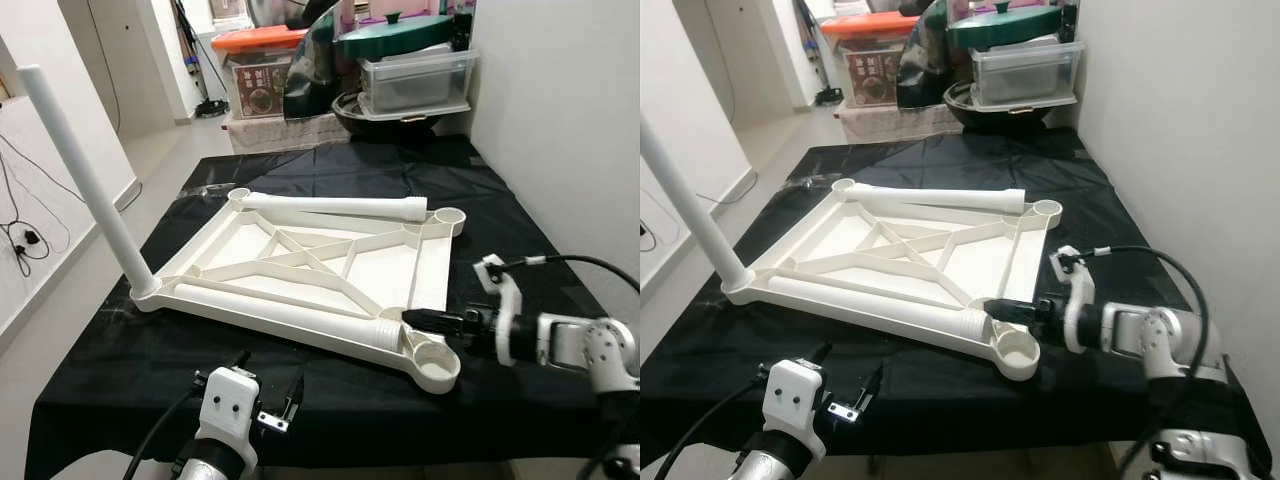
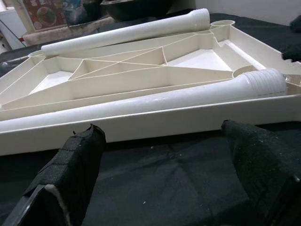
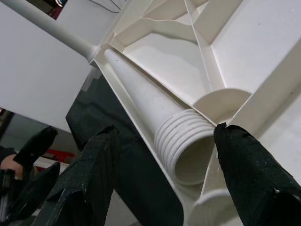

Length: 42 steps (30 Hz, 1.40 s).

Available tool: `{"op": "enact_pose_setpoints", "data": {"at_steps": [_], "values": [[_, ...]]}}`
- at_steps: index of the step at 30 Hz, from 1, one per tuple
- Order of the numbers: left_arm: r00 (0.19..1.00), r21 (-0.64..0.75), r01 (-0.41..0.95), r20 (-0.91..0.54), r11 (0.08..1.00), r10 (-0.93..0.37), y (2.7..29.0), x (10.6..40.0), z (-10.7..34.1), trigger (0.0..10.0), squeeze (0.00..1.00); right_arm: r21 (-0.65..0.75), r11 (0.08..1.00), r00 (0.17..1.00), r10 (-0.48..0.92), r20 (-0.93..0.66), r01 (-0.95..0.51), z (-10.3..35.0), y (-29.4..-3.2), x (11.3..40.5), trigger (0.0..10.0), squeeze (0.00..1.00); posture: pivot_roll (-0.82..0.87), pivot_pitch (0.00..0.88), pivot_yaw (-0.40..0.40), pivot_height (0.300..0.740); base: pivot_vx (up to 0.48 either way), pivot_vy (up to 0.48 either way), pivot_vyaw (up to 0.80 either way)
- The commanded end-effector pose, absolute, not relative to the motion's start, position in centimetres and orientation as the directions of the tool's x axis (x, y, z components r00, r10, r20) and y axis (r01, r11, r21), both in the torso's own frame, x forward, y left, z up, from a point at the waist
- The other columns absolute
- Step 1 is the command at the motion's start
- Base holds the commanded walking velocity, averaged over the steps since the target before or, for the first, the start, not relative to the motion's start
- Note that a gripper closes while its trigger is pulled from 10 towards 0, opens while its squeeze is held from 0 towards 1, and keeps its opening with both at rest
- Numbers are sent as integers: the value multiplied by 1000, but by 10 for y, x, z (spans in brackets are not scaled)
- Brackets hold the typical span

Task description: Building children table

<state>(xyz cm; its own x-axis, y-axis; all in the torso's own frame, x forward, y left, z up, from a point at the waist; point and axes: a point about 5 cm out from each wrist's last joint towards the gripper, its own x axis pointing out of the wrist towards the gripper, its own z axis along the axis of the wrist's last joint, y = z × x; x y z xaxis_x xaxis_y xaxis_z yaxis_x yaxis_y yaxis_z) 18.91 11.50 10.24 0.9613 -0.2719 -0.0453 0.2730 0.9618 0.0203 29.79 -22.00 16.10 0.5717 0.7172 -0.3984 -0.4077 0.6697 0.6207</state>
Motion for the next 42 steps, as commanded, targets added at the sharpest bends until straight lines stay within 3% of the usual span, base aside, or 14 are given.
{"op": "enact_pose_setpoints", "data": {"at_steps": [1, 16, 27, 42], "values": [[963, 17, 264, -68, 965, -262, 117, 188, 99, 10000, 0, 623, 666, 574, 719, -391, -411, 164, -217, 300, 10000, 0, -57, 2, 35, 740, 0, 0, 0], [964, 17, 259, -68, 966, -258, 117, 188, 100, 10000, 0, 647, 669, 538, 719, -440, -365, 164, -208, 298, 10000, 0, -54, 7, 29, 740, 0, 0, 0], [964, 13, 258, -69, 966, -256, 117, 187, 99, 10000, 0, 710, 607, 453, 777, -438, -356, 155, -179, 287, 10000, 0, -53, 9, 26, 740, 0, 0, 0], [965, 8, 255, -69, 967, -254, 115, 186, 99, 10000, 0, 724, 594, 463, 782, -417, -350, 153, -156, 291, 10000, 0, -46, 2, 16, 740, 0, 0, 0]]}}
